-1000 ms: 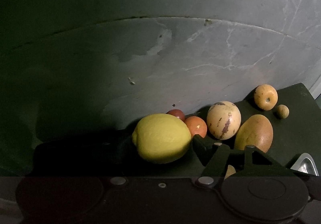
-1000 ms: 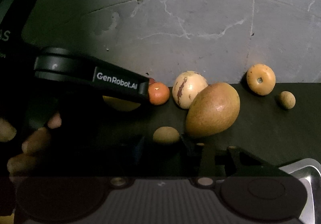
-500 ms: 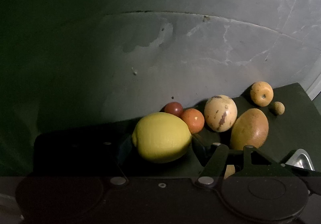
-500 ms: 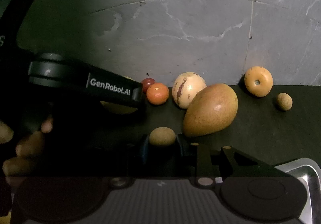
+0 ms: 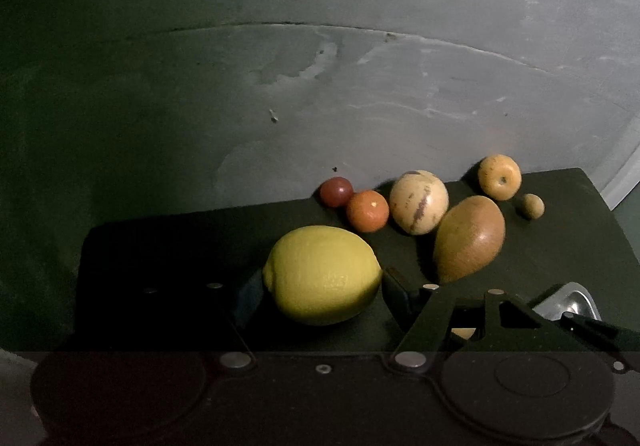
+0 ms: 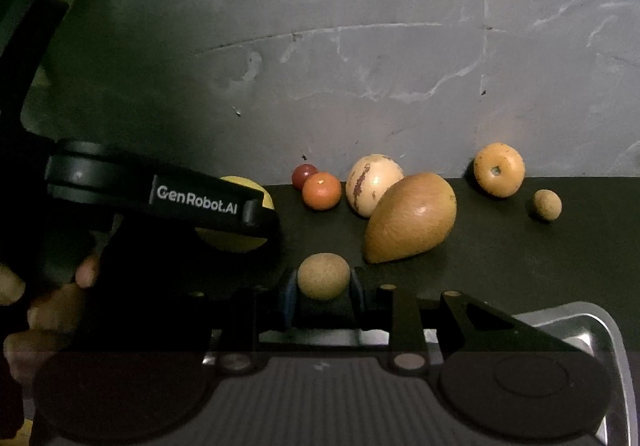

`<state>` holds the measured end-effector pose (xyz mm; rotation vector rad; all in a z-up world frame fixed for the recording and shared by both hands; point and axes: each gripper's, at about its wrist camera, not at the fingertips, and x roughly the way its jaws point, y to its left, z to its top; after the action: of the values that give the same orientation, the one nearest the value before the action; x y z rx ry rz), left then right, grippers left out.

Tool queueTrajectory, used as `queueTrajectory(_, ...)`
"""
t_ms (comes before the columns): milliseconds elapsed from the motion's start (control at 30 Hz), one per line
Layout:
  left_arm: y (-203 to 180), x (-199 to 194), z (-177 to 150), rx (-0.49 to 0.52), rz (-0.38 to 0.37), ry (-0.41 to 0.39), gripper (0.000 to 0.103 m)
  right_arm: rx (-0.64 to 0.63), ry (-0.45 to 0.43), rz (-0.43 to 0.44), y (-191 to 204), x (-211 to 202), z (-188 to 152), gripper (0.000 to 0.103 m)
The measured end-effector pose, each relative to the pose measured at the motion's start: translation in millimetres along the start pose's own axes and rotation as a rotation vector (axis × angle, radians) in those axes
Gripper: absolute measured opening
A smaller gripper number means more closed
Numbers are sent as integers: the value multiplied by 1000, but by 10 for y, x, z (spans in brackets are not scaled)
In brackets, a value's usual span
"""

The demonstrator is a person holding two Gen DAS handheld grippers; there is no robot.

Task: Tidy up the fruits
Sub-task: 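Grasp the yellow lemon with the left tool while the right tool grasps the small brown round fruit, then carry the lemon and the brown fruit over the tray with both tools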

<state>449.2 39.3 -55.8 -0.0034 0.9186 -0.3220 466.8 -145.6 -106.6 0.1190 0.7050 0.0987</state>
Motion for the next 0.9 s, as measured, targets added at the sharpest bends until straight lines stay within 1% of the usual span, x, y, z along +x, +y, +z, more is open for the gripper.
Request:
queueTrajectory(300,-141,-263,-172,8,0,-12,66,8,-38,3,-39,-295,-126,31)
queueTrajectory(600,-311,-489,-410,17,-22,-11,66,16,-58,2,-148,-639,-425,32)
queueTrajectory(900,-455,-654,-638,36,-46,1,66,22,-52,-17,-236,-966,-745,32)
